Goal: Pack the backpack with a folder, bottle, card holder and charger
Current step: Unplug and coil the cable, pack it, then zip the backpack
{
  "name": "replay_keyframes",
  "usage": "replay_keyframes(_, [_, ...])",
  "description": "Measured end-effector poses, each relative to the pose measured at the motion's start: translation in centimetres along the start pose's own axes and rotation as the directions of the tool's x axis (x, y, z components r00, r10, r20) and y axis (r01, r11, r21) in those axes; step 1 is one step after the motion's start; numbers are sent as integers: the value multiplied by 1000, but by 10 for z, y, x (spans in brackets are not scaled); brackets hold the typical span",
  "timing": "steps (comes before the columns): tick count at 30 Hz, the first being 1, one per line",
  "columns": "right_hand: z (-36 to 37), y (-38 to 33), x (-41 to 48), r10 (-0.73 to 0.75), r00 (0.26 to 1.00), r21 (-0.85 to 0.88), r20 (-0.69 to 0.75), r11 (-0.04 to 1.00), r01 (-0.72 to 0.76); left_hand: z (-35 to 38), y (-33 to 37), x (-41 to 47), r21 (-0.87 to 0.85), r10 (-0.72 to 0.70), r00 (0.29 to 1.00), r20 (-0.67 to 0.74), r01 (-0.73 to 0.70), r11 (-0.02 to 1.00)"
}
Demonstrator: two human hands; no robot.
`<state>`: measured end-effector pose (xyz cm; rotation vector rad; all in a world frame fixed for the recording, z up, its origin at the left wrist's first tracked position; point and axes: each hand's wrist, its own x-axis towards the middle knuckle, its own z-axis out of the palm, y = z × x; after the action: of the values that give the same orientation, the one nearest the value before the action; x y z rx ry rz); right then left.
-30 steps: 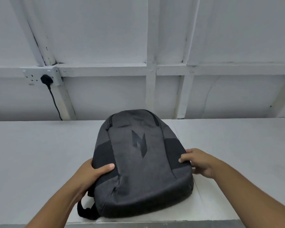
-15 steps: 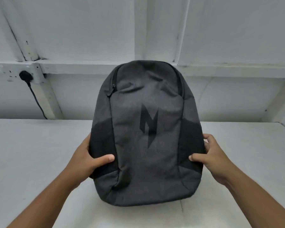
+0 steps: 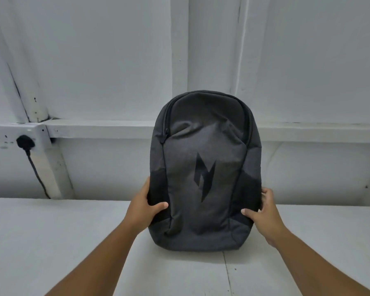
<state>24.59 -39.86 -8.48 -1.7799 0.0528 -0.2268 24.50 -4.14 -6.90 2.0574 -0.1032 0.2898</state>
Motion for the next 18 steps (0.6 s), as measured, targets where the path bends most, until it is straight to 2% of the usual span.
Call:
replay_keyframes(6, [2,10,-3,29,999,-27,-20,999,-30,-4,2,1,24,-53,999,3,53,998])
replay_keyframes(13, [-16,-20,-42,89,996,-150,21,985,-85,-13,43,-35,62,-118,993,16,117,991])
replay_keyframes(18, [-36,-69,-120,-10,999,-242,-32,970,2,-37,93,-95,67,-65,998,16,64,996])
